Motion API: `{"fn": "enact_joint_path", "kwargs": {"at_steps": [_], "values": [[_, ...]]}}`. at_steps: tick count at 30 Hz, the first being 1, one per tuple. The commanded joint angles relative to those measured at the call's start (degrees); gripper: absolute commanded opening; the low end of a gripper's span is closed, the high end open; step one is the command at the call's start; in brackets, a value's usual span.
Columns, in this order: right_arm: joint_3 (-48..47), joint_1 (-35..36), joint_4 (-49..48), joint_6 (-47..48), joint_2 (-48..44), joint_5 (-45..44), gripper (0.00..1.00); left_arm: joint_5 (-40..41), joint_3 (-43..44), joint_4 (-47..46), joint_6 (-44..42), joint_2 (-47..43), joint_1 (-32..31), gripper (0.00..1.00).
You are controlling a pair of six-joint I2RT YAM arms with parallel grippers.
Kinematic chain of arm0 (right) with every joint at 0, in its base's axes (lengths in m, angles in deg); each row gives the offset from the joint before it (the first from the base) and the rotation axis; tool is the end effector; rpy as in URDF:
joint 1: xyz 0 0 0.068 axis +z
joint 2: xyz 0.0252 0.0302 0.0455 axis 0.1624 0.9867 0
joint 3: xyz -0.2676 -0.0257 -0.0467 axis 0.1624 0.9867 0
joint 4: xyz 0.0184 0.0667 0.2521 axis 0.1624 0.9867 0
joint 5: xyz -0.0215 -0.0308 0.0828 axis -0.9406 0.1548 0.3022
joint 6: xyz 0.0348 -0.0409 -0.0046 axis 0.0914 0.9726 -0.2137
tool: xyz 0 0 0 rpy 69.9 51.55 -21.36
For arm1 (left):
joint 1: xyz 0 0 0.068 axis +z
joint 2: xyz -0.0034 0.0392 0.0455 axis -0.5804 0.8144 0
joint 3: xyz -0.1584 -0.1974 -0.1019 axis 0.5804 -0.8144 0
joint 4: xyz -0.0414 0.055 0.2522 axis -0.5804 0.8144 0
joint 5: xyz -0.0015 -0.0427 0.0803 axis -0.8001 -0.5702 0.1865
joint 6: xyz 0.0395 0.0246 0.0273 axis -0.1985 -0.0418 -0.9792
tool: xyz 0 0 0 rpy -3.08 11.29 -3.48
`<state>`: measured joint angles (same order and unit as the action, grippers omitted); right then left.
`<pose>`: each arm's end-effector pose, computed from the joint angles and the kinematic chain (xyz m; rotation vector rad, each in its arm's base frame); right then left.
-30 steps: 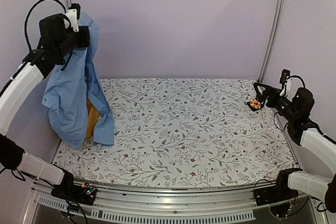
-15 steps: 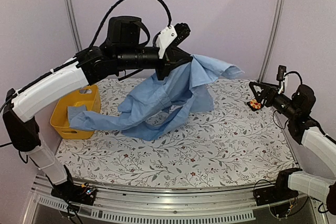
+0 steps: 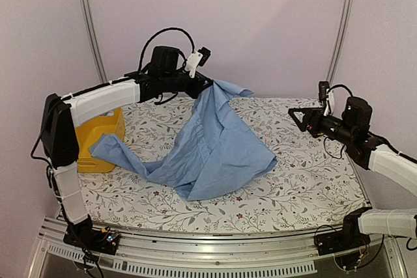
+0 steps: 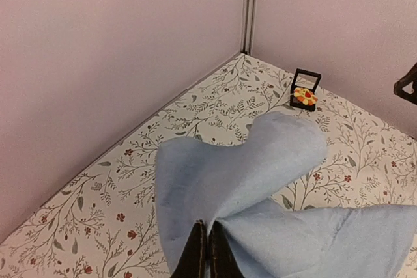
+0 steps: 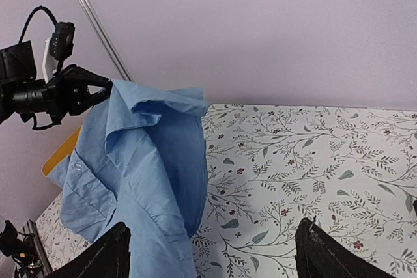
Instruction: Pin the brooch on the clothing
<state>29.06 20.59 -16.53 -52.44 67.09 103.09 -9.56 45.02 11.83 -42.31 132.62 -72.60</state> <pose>0.2233 0.0604 0.2871 -0.2592 1.7219 0.7517 0.3644 -0.2868 0.3366 0.8473 1.7696 -0.6215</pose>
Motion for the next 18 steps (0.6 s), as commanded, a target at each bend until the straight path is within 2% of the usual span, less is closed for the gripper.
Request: {"fn": "enact_joint_path", "kwargs": {"at_steps": [1, 5, 9, 14, 16, 18], "values": [[-0.67, 13.68, 6.06, 2.29, 8.29, -14.67, 0.88, 0.69, -4.55, -8.27, 6.51, -2.34, -0.41, 0.0], [-1.98, 20.01, 3.09, -3.25, 20.45, -14.46, 0.9, 0.44, -9.51, -12.72, 7.56, -3.7, -0.32, 0.0], [-2.26, 23.11, -6.59, -7.93, 29.88, -10.86, 0.91, -0.26, -15.04, -16.03, 8.71, -5.51, -0.24, 0.0], [-8.04, 24.69, -9.67, -13.77, 42.65, -5.76, 0.91, -0.26, -17.54, -17.37, 9.55, -6.55, -0.15, 0.0], [-9.36, 25.21, -9.66, -15.31, 45.92, -4.49, 0.9, 0.21, -18.02, -17.42, 9.47, -7.28, -0.16, 0.0], [-9.51, 25.18, -9.8, -16.15, 47.62, -3.28, 0.83, 1.02, -18.52, -17.22, 9.34, -8.43, -0.14, 0.0]]}}
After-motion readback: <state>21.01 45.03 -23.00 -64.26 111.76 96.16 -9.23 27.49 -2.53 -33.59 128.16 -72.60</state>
